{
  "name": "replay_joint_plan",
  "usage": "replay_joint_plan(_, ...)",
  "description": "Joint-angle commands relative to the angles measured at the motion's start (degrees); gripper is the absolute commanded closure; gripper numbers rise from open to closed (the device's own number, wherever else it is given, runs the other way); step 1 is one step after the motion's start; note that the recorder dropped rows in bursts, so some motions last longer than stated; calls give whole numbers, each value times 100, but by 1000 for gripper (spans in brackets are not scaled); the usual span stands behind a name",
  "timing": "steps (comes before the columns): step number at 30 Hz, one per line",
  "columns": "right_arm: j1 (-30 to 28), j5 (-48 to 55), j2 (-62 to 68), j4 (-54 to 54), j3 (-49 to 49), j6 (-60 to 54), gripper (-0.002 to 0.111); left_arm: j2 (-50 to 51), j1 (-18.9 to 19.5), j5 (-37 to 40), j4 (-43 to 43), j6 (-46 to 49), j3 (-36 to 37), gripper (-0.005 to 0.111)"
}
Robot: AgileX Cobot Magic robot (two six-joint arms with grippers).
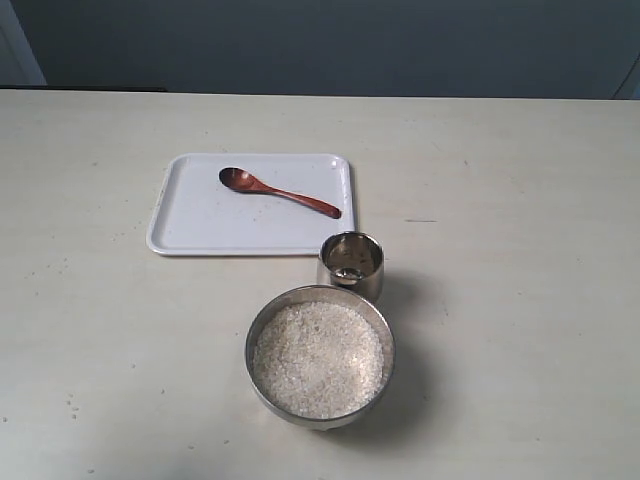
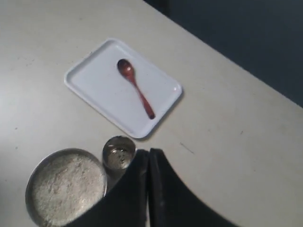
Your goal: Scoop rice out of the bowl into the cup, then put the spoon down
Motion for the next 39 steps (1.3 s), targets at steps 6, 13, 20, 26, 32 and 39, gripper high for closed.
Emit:
replay_joint_plan(6, -1947, -1583, -1447, -91, 1691, 1137, 109, -25, -13, -85, 5, -13, -14, 106)
replay_joint_plan(13, -4021, -3070, -3225, 301, 4310, 909, 109, -25, -13, -85, 5, -13, -14, 106)
replay_joint_plan(20, -4780, -5107, -5336, 559, 7045, 161, 109, -25, -13, -85, 5, -13, -14, 106)
replay_joint_plan(26, -4918, -6260, -6402, 779, 8314, 195, 109, -25, -13, -85, 5, -13, -14, 106)
replay_joint_plan(32, -4940, -6326, -6663, 801, 8734, 195, 109, -25, -13, -85, 5, -13, -14, 106)
replay_joint_plan(39, -4940, -5885, -6663, 817, 8734, 195, 109, -25, -13, -85, 5, -13, -14, 106)
